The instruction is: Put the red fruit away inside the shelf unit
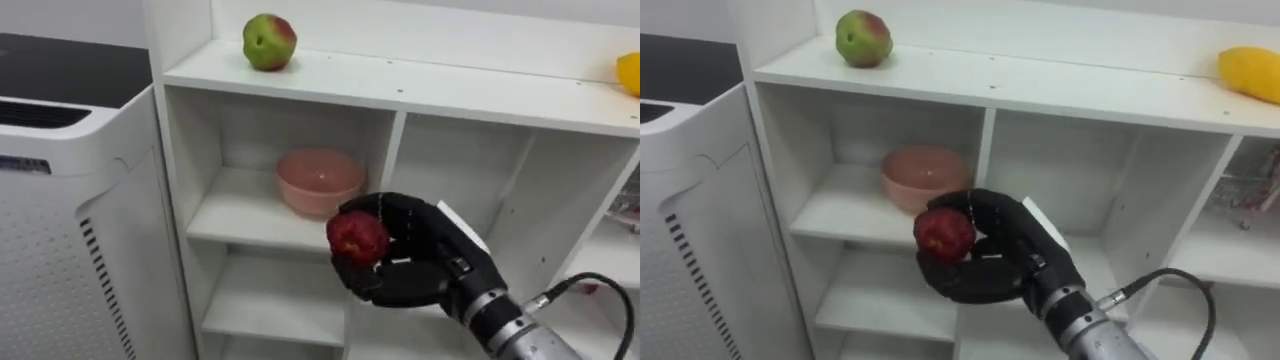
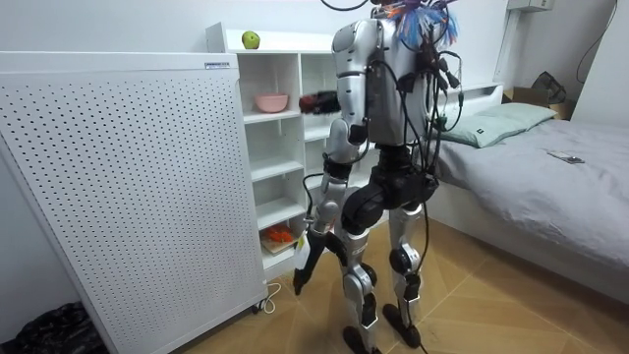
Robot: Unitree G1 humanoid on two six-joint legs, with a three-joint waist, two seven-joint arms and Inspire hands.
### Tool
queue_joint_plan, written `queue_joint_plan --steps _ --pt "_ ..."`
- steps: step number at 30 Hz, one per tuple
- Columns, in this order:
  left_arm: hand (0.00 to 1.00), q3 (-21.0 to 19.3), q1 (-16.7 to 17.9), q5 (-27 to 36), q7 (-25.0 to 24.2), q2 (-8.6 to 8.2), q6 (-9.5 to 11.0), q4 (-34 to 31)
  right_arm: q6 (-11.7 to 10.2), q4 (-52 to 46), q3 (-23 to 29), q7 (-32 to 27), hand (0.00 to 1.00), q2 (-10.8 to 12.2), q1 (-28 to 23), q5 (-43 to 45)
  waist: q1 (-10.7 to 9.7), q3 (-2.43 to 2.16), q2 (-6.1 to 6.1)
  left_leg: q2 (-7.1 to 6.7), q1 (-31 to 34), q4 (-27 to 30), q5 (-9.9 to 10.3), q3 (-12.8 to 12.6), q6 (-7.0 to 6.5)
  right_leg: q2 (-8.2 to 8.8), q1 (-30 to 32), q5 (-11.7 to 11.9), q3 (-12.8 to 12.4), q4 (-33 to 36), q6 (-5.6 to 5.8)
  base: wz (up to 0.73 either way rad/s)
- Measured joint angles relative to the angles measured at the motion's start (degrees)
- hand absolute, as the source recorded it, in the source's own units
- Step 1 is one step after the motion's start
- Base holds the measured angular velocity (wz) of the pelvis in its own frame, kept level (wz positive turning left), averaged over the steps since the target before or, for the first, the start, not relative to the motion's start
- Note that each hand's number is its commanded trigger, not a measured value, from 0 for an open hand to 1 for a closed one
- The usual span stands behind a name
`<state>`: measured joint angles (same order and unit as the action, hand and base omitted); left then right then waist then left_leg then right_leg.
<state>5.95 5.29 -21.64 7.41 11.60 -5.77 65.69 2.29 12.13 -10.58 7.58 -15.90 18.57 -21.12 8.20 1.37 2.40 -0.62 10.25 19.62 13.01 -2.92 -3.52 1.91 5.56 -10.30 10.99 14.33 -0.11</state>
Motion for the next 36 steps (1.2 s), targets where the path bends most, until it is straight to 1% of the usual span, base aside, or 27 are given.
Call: queue_joint_plan --steps 1,3,4,5,6,7,8,9,10,11,12,13,14,16,19,20,21,23,25,26,28,29,31,35,36 --pt "0.00 0.05 -0.43 1.63 0.34 -0.05 0.03 0.43 0.00 2.83 0.00 -0.98 1.00 0.76 0.08 -1.74 0.14 0.04 -0.63 0.02 1.94 0.68 -0.05 0.00 -0.12 0.04 2.32 -0.10 0.06 1.39 -0.12 0.00" --pt "0.00 0.10 -0.94 1.95 1.08 -0.23 -0.19 0.92 -0.02 7.61 0.04 -1.67 1.00 1.44 0.27 -4.27 -0.03 0.13 -1.42 0.00 4.56 1.70 -0.12 -0.01 -0.23 0.56 5.44 -0.34 0.20 3.70 -0.22 -0.02" --pt "0.00 1.29 -1.02 1.95 1.23 -0.10 -0.16 0.85 -0.02 10.19 0.10 -2.28 1.00 1.62 0.35 -6.05 -0.07 0.15 -1.83 -0.06 6.53 2.69 -0.16 0.02 -0.30 0.85 7.65 -0.70 0.26 5.46 -0.28 0.00" --pt "0.00 1.65 -1.11 1.98 1.25 -0.11 -0.15 0.68 -0.02 11.00 0.18 -2.72 1.00 1.68 0.39 -6.49 -0.12 0.26 -2.02 -0.09 7.60 3.28 -0.17 0.03 -0.32 0.98 8.81 -0.92 0.28 6.43 -0.40 0.04" --pt "0.00 2.12 -1.46 2.02 1.25 -0.14 -0.14 0.57 -0.03 12.51 0.82 -3.29 1.00 2.25 0.52 -8.63 -0.28 0.29 -2.11 -0.18 9.80 4.28 -0.21 0.04 -0.39 1.25 11.19 -1.25 0.25 7.94 -0.48 0.03" --pt "0.00 2.14 -2.06 2.24 1.27 -0.38 -0.21 0.93 -0.34 15.62 0.92 -3.26 1.00 2.61 1.40 -12.69 -0.36 0.36 -2.13 -0.24 11.43 4.86 -0.36 0.00 -0.52 1.48 13.17 -1.39 0.30 9.23 -0.59 0.00" --pt "0.00 2.11 -2.27 2.51 1.32 -0.56 -0.25 1.20 -0.35 17.63 0.92 -3.26 1.00 2.68 1.94 -14.82 -0.26 0.42 -2.15 -0.27 12.04 5.17 -0.41 -0.03 -0.52 1.58 13.86 -1.44 0.33 9.79 -0.65 0.00" --pt "0.00 2.27 -2.29 3.70 1.97 -0.99 -0.06 1.08 -0.35 21.18 1.09 -3.42 1.00 2.74 2.79 -19.23 -0.13 0.48 -2.23 -0.38 13.29 5.77 -0.50 -0.03 -0.55 1.79 15.29 -1.62 0.28 10.78 -0.76 0.04" --pt "0.00 2.36 -2.28 4.42 2.42 -1.52 -0.05 0.91 -0.35 22.95 1.64 -3.96 1.00 2.73 2.96 -22.91 -0.06 0.52 -2.21 -0.71 14.75 6.13 -0.74 0.08 -0.63 1.97 17.01 -1.96 0.30 11.89 -0.93 0.07" --pt "0.00 2.69 -2.28 4.96 2.54 -1.71 -0.08 0.87 -0.35 23.41 1.96 -4.24 1.00 2.71 2.96 -24.55 -0.06 0.54 -2.17 -0.90 15.47 6.15 -0.91 0.09 -0.64 2.10 18.00 -2.04 0.22 12.51 -0.95 0.09" --pt "0.00 3.86 -2.30 5.98 2.58 -1.85 -0.15 0.68 -0.36 24.03 2.87 -4.54 1.00 2.80 2.98 -28.16 -0.11 0.57 -2.17 -1.05 16.98 6.24 -1.28 -0.06 -0.72 2.36 19.76 -2.11 0.16 13.28 -1.03 0.09" --pt "0.00 4.39 -2.29 6.33 2.57 -1.90 -0.40 0.69 -0.60 25.97 3.26 -4.65 1.00 2.81 3.47 -32.14 -0.17 0.60 -2.12 -1.15 18.10 6.37 -1.71 -0.09 -0.76 2.79 21.02 -2.14 0.12 13.79 -1.11 0.07" --pt "0.00 4.49 -2.28 6.40 2.57 -1.91 -0.51 0.69 -0.61 27.46 3.38 -4.90 1.00 2.81 3.99 -34.22 -0.12 0.65 -2.07 -1.17 18.51 6.48 -1.83 -0.10 -0.75 2.95 21.55 -2.16 0.02 14.07 -1.14 0.05" --pt "0.00 5.15 -2.31 7.70 2.76 -1.86 -0.59 -0.02 -0.60 31.71 4.61 -5.72 1.00 2.70 6.27 -42.72 -0.13 0.72 -1.99 -1.29 21.68 7.97 -1.86 -0.12 -0.74 3.21 24.98 -2.59 -0.21 16.14 -1.40 0.00" --pt "0.00 5.72 -2.55 8.65 3.21 -2.02 -0.56 -1.34 -1.18 35.32 6.51 -6.17 1.00 2.44 9.62 -50.93 -0.04 0.80 -1.99 -1.25 26.19 9.87 -1.94 -0.39 -0.66 3.60 29.55 -3.39 -0.22 18.08 -1.87 0.00" --pt "0.00 5.73 -2.66 8.65 3.21 -2.14 -0.55 -1.36 -1.22 36.09 7.15 -6.19 1.00 2.44 10.07 -52.05 0.00 0.84 -2.02 -1.26 26.59 10.09 -1.94 -0.53 -0.65 3.73 30.06 -3.54 -0.21 18.68 -1.90 0.05" --pt "0.00 6.04 -2.69 8.62 3.22 -2.27 -0.55 -1.42 -1.34 37.42 8.18 -6.25 1.00 2.41 10.81 -54.76 -0.05 0.87 -2.02 -1.26 27.16 10.20 -1.96 -1.21 -0.68 4.09 30.92 -3.94 -0.20 19.55 -1.94 0.08" --pt "0.00 6.72 -2.77 8.69 3.24 -2.29 -0.57 -1.42 -1.52 38.97 9.73 -6.60 1.00 2.31 12.18 -59.01 -0.01 1.03 -2.04 -1.36 28.33 10.85 -1.95 -1.74 -0.69 4.33 32.53 -4.57 -0.75 20.90 -1.95 0.07" --pt "0.00 7.32 -3.15 10.83 3.25 -2.47 -0.59 -1.43 -1.79 39.61 11.32 -7.62 1.00 1.47 14.60 -62.30 -0.07 1.46 -2.41 -1.82 30.59 12.00 -1.93 -1.77 -0.67 5.11 35.16 -5.46 -0.73 23.10 -2.12 0.12" --pt "0.00 7.47 -3.24 11.22 3.25 -2.51 -0.60 -1.43 -1.81 39.77 11.83 -7.67 1.00 1.19 15.18 -62.94 -0.05 1.57 -2.58 -1.94 31.17 12.27 -1.92 -1.75 -0.67 5.26 35.79 -5.69 -0.71 23.59 -2.13 0.14" --pt "0.00 7.90 -3.41 12.24 3.25 -2.77 -0.80 -1.83 -2.26 42.60 12.76 -8.00 1.00 -0.34 18.39 -66.68 0.55 1.93 -3.18 -2.03 33.44 14.00 -1.83 -1.75 -0.61 5.70 38.23 -5.98 -0.65 25.28 -2.37 0.09" --pt "0.00 7.91 -3.44 12.33 3.25 -2.83 -0.86 -1.90 -2.39 43.19 13.24 -8.10 1.00 -0.58 18.99 -67.13 0.77 1.92 -3.22 -2.09 33.95 14.24 -1.81 -1.77 -0.60 5.84 38.89 -6.02 -0.66 25.75 -2.45 0.05" --pt "0.00 7.91 -3.56 13.17 3.34 -2.85 -1.03 -3.33 -3.16 43.46 14.36 -9.07 1.00 -1.92 20.08 -68.39 2.01 1.91 -3.36 -2.14 35.97 15.35 -1.71 -1.77 -0.46 6.01 41.09 -6.14 -0.75 27.35 -2.66 0.07" --pt "0.00 8.89 -4.11 13.16 3.43 -2.86 -0.96 -3.56 -4.28 43.46 14.38 -10.88 1.00 -2.86 21.86 -69.00 2.28 1.93 -3.54 -2.61 37.31 16.56 -1.48 -1.79 -0.33 6.91 42.67 -7.38 -0.60 29.64 -3.08 0.12" --pt "0.00 8.93 -4.16 13.16 3.43 -2.85 -0.85 -3.62 -4.33 43.45 14.38 -11.34 1.00 -3.03 22.14 -69.18 2.30 1.90 -3.60 -2.79 37.33 16.81 -1.36 -1.78 -0.22 7.12 42.68 -8.18 -0.62 30.10 -3.09 0.11"
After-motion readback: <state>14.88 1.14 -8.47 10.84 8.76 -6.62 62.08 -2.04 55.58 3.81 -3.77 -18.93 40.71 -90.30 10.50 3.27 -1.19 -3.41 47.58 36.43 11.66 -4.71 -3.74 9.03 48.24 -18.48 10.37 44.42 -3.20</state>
